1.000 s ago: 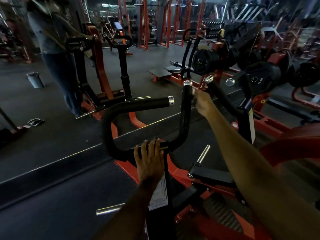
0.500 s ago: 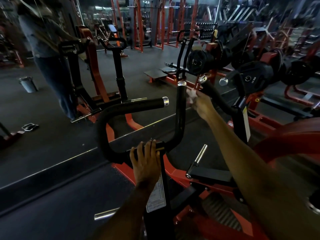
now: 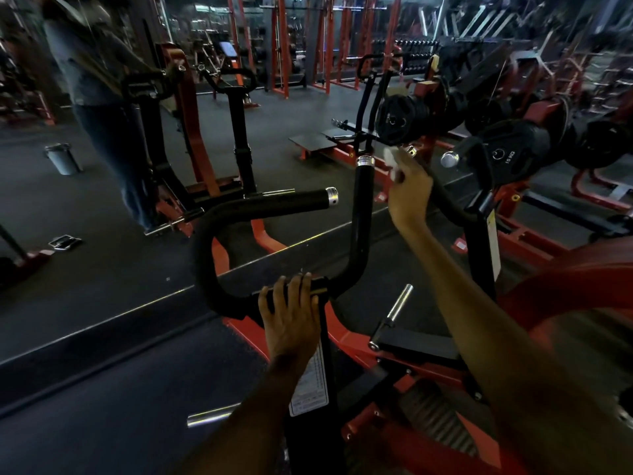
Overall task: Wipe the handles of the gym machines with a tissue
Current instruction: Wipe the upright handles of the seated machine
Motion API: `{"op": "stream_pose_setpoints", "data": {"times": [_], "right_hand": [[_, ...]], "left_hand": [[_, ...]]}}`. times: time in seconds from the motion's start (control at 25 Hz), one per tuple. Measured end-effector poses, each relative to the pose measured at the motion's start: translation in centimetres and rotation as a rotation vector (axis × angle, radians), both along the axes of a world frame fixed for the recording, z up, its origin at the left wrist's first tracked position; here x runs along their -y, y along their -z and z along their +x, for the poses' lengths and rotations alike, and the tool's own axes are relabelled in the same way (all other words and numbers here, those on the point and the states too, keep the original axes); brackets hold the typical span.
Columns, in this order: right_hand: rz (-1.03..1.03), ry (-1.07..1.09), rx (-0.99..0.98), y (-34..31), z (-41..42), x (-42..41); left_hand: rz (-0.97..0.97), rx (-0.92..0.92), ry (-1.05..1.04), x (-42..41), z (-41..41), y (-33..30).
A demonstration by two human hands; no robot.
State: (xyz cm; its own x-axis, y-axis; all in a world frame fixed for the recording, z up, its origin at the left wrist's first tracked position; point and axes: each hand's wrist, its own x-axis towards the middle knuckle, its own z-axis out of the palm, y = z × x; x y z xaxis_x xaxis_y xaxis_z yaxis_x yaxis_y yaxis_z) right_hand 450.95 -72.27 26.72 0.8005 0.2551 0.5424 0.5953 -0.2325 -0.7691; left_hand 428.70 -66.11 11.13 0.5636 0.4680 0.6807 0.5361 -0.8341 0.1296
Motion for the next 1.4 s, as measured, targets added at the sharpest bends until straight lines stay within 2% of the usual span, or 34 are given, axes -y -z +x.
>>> {"op": "stream_pose_setpoints", "data": {"times": [0.08, 0.16, 0.24, 0.32, 0.36, 0.48, 0.56, 0.68, 0.8, 0.88, 0.96, 1.04, 1.12, 1.2, 1.28, 1.36, 1.4], "right_hand": [[-0.104, -0.116, 0.155, -0.7, -0.5, -0.5], [-0.315, -0.210, 0.233, 2.5, -1.9, 0.4], [-0.486, -0.234, 0.496, 5.7, -4.1, 2.3], [-0.594, -0.304, 0.859, 6.9, -4.0, 3.4], [-0.640, -0.330, 0.862, 5.4, -3.4, 3.1], [-0.708, -0.085, 0.756, -1.3, -0.4, 0.0], [-0.837, -0.056, 0.728, -2.8, 0.8, -1.3], [-0.978, -0.202, 0.805, 0.5, -1.0, -0.1], [-1.139, -0.516, 1.003, 4.7, -4.9, 2.4], [-1.061, -0.542, 1.050, 3.1, -4.3, 1.9], [-0.936, -0.341, 0.874, 0.7, -1.5, 0.0], [-0.890, -0.206, 0.801, -0.4, 0.4, -0.6], [-0.919, -0.229, 0.741, 2.0, -1.2, 0.1], [-1.019, -0.266, 0.766, 6.3, -5.6, 1.9], [-0.890, -0.379, 0.712, 9.1, -7.7, 3.9], [-0.671, -0.453, 0.515, 7.1, -6.5, 3.6], [-0.528, -0.391, 0.476, 5.3, -5.1, 2.8]], "left_hand": [[0.014, 0.002, 0.000, 0.0, 0.0, -0.1], [0.024, 0.019, 0.011, 0.1, -0.1, 0.0], [0.021, 0.030, 0.005, -0.1, 0.0, 0.1], [0.023, 0.027, 0.006, -0.1, 0.0, 0.1], [0.023, 0.024, 0.007, -0.1, 0.0, 0.2], [0.016, 0.029, 0.001, -0.2, 0.2, 0.2], [0.016, 0.019, 0.000, -0.1, 0.1, 0.4], [0.022, 0.024, -0.008, -0.1, 0.2, 0.2], [0.029, 0.031, -0.009, -0.1, 0.1, 0.2], [0.041, 0.028, -0.006, 0.0, 0.1, 0.3], [0.040, 0.025, -0.010, -0.2, 0.2, 0.3], [0.039, 0.020, -0.002, -0.1, 0.1, 0.3], [0.026, 0.006, 0.007, -0.1, 0.1, 0.3], [0.007, -0.011, 0.001, -0.1, 0.0, 0.2], [-0.009, -0.018, 0.001, -0.1, -0.1, 0.3], [-0.020, -0.018, 0.013, 0.0, -0.1, 0.2], [-0.023, -0.020, 0.017, -0.1, 0.0, 0.2]]}}
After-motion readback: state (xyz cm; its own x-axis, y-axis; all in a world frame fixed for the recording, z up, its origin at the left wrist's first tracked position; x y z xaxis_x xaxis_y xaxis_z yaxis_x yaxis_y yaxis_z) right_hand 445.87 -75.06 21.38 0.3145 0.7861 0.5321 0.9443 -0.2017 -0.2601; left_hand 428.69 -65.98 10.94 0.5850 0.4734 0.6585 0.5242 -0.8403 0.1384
